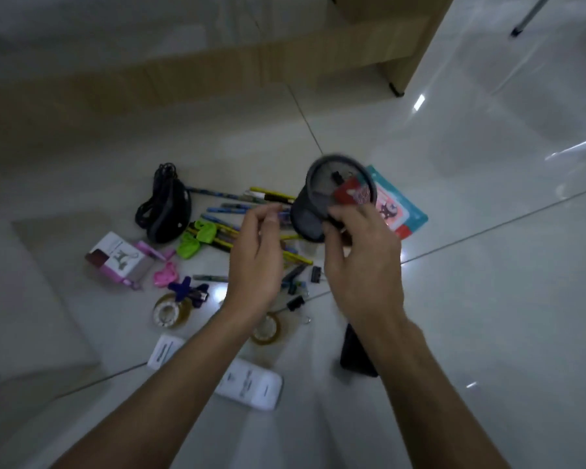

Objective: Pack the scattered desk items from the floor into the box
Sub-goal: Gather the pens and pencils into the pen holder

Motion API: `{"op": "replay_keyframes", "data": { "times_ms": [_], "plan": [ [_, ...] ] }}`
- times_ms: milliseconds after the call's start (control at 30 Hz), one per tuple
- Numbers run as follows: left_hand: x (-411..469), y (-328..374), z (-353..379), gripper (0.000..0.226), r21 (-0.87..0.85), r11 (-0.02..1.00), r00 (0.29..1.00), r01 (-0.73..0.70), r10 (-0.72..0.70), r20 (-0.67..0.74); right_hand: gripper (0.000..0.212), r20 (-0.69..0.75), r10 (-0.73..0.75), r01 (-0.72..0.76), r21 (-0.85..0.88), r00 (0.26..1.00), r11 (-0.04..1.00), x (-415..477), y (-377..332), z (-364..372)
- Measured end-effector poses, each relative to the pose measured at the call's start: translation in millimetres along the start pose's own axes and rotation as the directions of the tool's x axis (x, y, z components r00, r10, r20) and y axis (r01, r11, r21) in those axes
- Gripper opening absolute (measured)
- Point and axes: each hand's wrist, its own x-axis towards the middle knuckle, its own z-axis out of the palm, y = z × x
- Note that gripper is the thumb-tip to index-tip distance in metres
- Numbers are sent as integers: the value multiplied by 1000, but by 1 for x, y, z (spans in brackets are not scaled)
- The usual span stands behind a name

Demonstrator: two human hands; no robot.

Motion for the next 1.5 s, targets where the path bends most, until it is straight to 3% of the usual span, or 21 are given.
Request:
{"op": "replay_keyframes", "data": {
  "times_ms": [233, 367, 567, 767, 900, 967, 1067, 1133, 1200, 1267, 1367, 1433, 1500],
  "plan": [
    [-77, -28, -19, 36, -25, 999, 998, 46, -47, -45, 16, 156, -44, 57, -81, 987, 995, -124, -24, -19],
    [-92, -40, -28, 37, -15, 998, 998, 55, -55, 20, 13, 218, -44, 71, -118, 975, 991, -153, -30, -21],
    [-93, -51, -39, 25, 113, 993, 993, 21, -34, 115, 12, 193, 36, 6, -209, 981, 978, -173, -28, -28],
    [-91, -58, -43, 23, 146, 989, 989, 2, -23, 143, 18, 125, 96, -72, -184, 987, 980, -176, -26, -27],
    [-87, -60, -43, 26, 106, 993, 996, 46, -55, 76, 15, 349, 91, -61, -98, 933, 993, -164, -36, -22],
    [-82, -60, -46, 28, 71, 994, 996, 78, -80, 31, 31, 435, 101, -93, -41, 895, 995, -154, -39, -28],
    [-75, -60, -53, 28, 32, 996, 996, 85, -86, 5, 45, 337, 131, -141, 5, 932, 990, -127, -43, -45],
    [-70, -61, -55, 27, -15, 995, 995, 94, -94, -20, 40, 224, 126, -138, 42, 966, 990, -100, -45, -49],
    [-64, -60, -55, 25, -48, 993, 993, 108, -110, -45, 29, 217, 89, -92, 4, 972, 996, -65, -46, -37],
    [-59, -59, -54, 26, -71, 987, 986, 143, -148, -80, 25, 386, 42, 4, -118, 922, 993, -26, -43, -9],
    [-53, -56, -55, 28, -95, 973, 966, 212, -223, -128, 23, 720, 59, 188, -258, 692, 947, 15, -38, 41],
    [-52, -56, -58, 24, -95, 963, 956, 252, -263, -133, 21, 810, 74, 273, -280, 582, 921, 22, -32, 63],
    [-52, -57, -64, 21, -104, 955, 949, 279, -291, -123, 19, 820, 64, 275, -263, 568, 925, 24, -25, 73]
  ]
}}
